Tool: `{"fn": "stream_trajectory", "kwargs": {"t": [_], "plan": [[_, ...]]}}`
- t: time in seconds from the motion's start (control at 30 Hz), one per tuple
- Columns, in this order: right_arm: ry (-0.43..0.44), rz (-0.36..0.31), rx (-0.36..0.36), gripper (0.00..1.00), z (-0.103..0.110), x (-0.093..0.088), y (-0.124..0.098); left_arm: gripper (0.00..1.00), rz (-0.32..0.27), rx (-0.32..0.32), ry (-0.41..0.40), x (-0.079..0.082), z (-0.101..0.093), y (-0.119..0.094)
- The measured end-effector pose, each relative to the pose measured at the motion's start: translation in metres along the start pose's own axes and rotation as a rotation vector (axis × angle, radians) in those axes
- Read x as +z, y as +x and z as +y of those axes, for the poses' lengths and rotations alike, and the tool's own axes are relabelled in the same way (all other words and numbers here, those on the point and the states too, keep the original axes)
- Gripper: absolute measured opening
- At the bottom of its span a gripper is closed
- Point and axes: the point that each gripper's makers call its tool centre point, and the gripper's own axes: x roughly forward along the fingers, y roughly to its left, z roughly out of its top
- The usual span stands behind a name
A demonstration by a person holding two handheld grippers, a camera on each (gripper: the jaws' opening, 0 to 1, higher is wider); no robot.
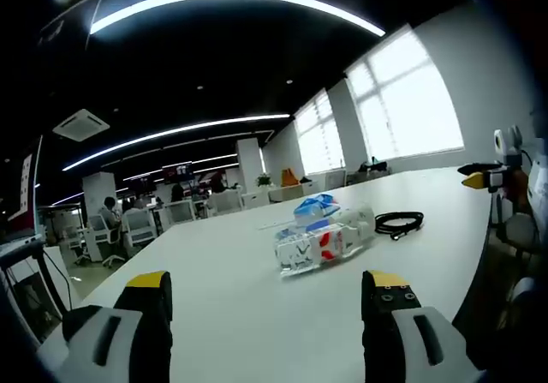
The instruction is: Arrange the tabletop items into an orderly group along one side of the table until the central work area is clear of visible clutter.
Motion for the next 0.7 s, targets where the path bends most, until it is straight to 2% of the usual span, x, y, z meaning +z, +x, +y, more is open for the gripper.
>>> {"fn": "stream_trajectory", "kwargs": {"t": [0.7], "plan": [[-0.008,0.009,-0.014,0.77,-0.0040,-0.0057,-0.0017,0.91,0.036,-0.013,0.031,-0.0063,-0.0072,0.0047]]}}
